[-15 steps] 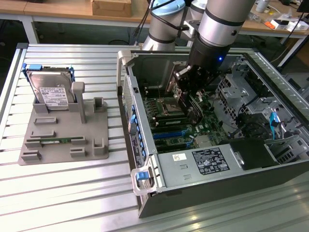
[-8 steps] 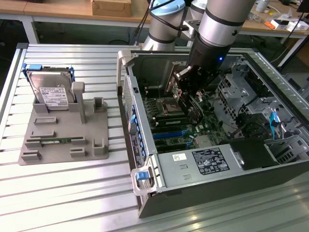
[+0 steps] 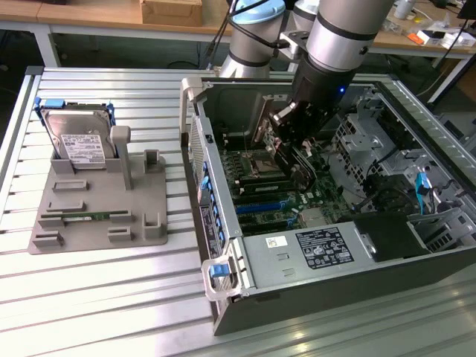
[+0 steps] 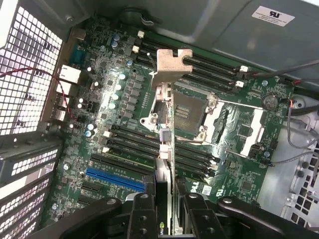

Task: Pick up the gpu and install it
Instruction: 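Insert the gpu into the slot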

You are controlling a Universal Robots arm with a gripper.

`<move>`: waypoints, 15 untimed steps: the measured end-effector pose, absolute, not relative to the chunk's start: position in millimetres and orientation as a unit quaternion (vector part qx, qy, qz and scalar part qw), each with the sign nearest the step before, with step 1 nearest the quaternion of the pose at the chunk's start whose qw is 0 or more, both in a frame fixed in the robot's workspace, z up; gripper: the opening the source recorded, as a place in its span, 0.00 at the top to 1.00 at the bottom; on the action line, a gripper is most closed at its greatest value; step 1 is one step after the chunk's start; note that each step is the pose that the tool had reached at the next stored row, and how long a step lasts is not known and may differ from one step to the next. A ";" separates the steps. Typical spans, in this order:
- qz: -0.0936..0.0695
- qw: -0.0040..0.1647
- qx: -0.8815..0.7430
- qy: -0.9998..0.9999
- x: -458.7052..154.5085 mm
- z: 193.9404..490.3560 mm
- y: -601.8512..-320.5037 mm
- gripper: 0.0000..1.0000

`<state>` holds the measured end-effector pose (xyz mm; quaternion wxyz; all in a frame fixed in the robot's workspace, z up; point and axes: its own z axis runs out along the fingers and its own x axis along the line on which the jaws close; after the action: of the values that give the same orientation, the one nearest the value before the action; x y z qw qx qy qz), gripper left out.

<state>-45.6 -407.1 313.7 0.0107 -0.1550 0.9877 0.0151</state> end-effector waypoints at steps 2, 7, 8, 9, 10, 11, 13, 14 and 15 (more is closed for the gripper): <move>0.015 0.010 -0.169 0.985 -45.1 313.7 -407.1 0.74; 0.016 0.010 -0.193 0.981 -44.5 313.7 -407.1 0.74; 0.016 0.010 -0.197 0.980 -44.5 313.7 -407.1 0.74; 0.016 0.010 -0.200 0.980 -44.4 313.7 -407.1 0.74; 0.016 0.010 -0.204 0.979 -44.4 313.7 -407.1 0.74; 0.016 0.010 -0.209 0.978 -44.3 313.7 -407.1 0.74; 0.016 0.010 -0.216 0.976 -44.2 313.7 -407.1 0.74; 0.016 0.010 -0.218 0.976 -44.1 313.7 -407.1 0.74; 0.016 0.010 -0.223 0.975 -44.1 313.7 -407.1 0.74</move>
<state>-44.1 -407.1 313.7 0.0096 -0.2229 0.9747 0.0158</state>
